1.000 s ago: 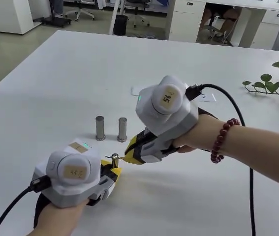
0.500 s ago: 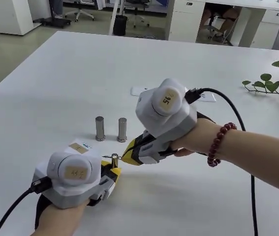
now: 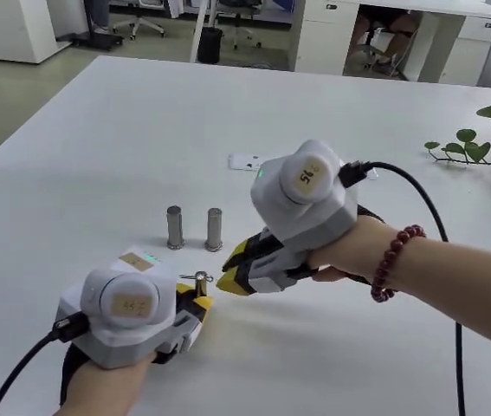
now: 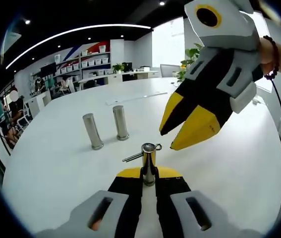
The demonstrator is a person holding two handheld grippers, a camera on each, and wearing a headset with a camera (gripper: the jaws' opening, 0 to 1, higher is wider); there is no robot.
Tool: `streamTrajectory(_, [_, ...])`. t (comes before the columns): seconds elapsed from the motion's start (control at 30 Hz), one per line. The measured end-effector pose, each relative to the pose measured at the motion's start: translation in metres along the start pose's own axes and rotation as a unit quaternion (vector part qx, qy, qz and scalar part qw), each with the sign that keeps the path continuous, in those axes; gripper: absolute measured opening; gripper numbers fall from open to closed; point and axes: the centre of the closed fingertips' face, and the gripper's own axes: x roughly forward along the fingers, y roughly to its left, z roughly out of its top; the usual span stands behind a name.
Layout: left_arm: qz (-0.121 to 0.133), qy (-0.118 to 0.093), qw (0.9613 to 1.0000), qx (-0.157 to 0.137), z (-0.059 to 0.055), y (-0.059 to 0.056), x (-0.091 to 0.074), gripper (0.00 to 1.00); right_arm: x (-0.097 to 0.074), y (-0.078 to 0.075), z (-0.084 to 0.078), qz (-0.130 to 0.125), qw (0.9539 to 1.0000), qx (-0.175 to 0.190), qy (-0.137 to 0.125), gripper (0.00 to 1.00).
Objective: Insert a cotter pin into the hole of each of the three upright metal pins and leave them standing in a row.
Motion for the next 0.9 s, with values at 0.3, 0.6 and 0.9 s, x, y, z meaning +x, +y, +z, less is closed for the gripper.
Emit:
streamTrajectory(0.3, [0.0, -0.001, 1.0, -0.008, 0.0, 0.004, -0.001, 0.05, -0.011, -0.002, -0.01, -0.012, 0.9977, 0.059, -0.033, 0.22])
streamTrajectory(0.6, [0.013, 0.001, 0.9999, -0.007, 0.0, 0.018, 0.001, 0.05, -0.016, -0.001, -0.027, -0.022, 0.9958, 0.083, -0.032, 0.22])
streamTrajectory(0.9, [0.018, -0.004, 0.9998, -0.007, 0.002, 0.028, 0.001, 0.05, -0.017, 0.0, -0.034, -0.026, 0.9932, 0.108, -0.036, 0.21])
